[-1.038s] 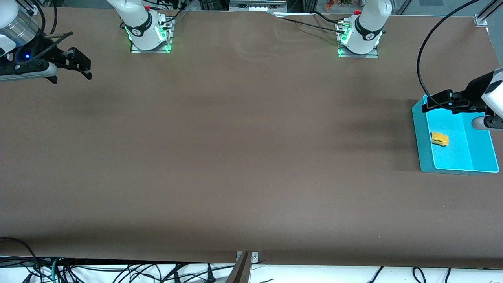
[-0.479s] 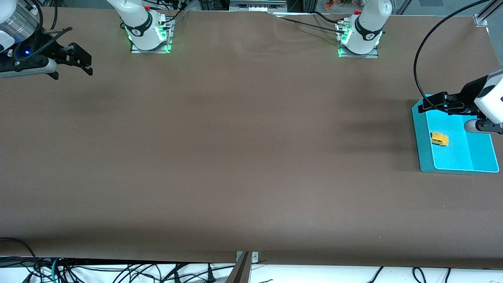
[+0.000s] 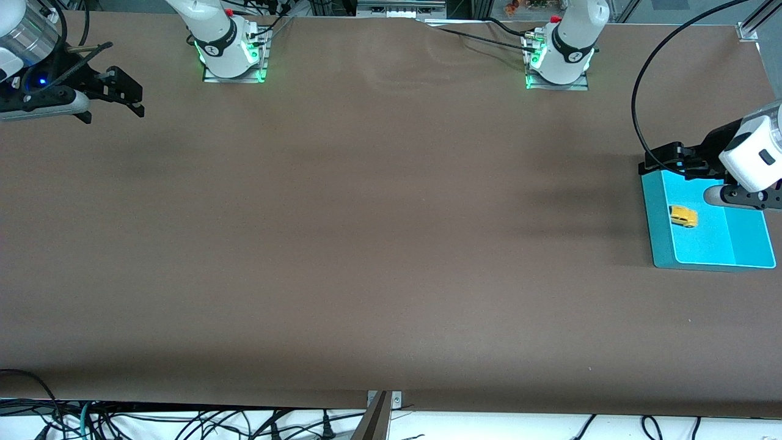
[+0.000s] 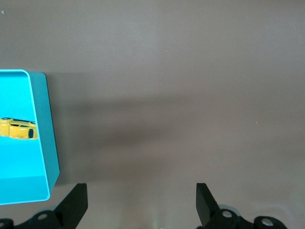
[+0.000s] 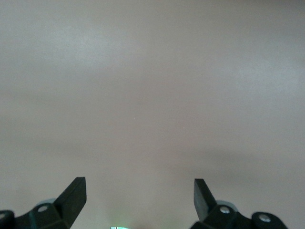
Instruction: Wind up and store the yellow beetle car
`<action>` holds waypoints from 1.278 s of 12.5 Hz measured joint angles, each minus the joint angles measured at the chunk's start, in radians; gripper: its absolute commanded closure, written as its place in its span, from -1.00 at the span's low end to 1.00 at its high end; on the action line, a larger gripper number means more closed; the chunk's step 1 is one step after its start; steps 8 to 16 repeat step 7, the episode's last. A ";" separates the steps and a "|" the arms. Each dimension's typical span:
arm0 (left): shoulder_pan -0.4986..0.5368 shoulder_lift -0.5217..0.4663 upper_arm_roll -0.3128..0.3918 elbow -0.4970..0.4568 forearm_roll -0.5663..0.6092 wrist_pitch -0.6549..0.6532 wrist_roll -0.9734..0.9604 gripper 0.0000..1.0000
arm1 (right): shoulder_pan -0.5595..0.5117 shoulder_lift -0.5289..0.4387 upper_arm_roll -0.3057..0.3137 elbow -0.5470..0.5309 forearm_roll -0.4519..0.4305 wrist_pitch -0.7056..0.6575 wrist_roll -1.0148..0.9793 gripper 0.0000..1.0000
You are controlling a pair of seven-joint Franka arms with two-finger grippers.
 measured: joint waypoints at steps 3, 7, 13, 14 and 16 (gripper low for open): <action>-0.003 0.001 0.000 0.000 0.000 -0.001 0.000 -1.00 | 0.000 0.000 0.000 0.000 0.000 0.000 0.000 -1.00; -0.007 0.001 0.000 0.000 0.000 -0.001 0.000 -1.00 | 0.000 0.000 0.000 0.000 0.000 0.000 0.000 -1.00; -0.007 0.001 0.000 0.000 0.000 -0.001 0.000 -1.00 | 0.000 0.000 0.000 0.000 0.000 0.000 0.000 -1.00; -0.007 0.001 0.000 0.000 0.000 -0.001 0.000 -1.00 | 0.000 0.000 0.000 0.000 0.000 0.000 0.000 -1.00; -0.007 0.001 0.000 0.000 0.000 -0.001 0.000 -1.00 | 0.000 0.000 0.000 0.000 0.000 0.000 0.000 -1.00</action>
